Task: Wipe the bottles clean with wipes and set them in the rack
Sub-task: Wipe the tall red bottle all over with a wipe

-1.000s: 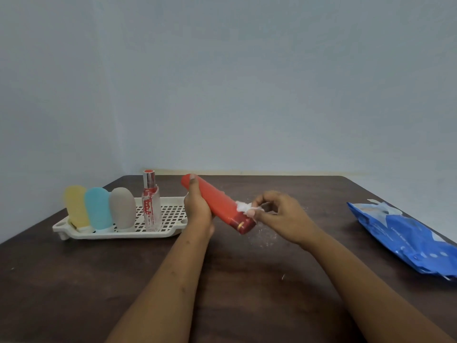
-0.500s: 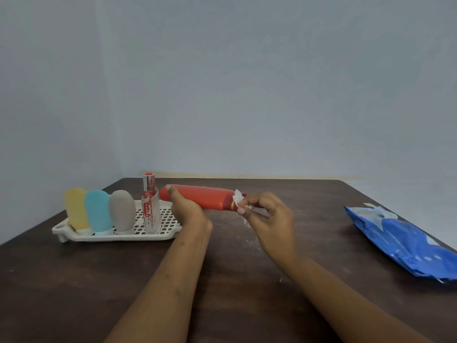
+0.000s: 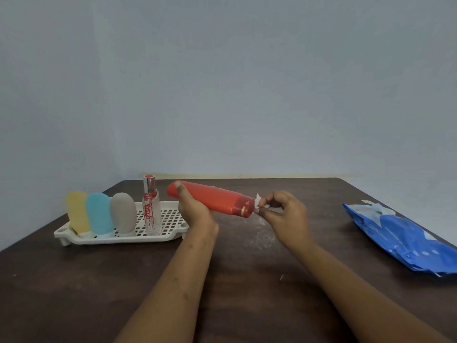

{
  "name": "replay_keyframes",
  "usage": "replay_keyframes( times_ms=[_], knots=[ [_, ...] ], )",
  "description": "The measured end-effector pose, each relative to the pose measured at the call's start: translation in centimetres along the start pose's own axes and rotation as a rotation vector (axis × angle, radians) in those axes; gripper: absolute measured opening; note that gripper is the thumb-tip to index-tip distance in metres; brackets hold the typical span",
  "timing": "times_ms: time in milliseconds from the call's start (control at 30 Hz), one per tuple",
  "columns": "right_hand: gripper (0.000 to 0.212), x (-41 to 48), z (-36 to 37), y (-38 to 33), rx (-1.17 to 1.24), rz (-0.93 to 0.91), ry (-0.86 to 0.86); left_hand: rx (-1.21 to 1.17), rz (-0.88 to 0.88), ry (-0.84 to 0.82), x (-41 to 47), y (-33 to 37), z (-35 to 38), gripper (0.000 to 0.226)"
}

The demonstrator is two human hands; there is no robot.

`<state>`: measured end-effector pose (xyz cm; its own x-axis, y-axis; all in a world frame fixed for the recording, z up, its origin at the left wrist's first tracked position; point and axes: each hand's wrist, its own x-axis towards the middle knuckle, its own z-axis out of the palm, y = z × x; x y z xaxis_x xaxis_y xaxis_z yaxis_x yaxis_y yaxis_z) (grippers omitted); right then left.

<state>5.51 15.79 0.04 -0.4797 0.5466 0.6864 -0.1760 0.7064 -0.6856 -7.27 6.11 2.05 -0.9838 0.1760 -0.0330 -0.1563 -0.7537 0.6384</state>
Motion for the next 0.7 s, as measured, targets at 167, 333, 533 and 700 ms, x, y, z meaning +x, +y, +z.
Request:
replay_keyframes(
  times_ms=[167,333,533,700],
  knots=[
    [0.019,0.2,0.0,0.6,-0.022,0.074,-0.005,0.115,0.078,-0.053,-0.5,0.3,0.1,0.030],
    [0.017,0.0,0.1,1.0,-0.060,0.051,-0.056,0.357,0.291,-0.180,-1.8,0.6,-0.2,0.019],
    [0.021,-0.4,0.5,1.4,-0.099,0.030,-0.112,0.649,0.420,-0.220,-0.6,3.0,0.8,0.025],
    [0.022,-0.7,0.9,1.2,-0.080,-0.006,-0.160,0.958,0.545,-0.319,0.6,6.5,3.0,0.034]
  ],
)
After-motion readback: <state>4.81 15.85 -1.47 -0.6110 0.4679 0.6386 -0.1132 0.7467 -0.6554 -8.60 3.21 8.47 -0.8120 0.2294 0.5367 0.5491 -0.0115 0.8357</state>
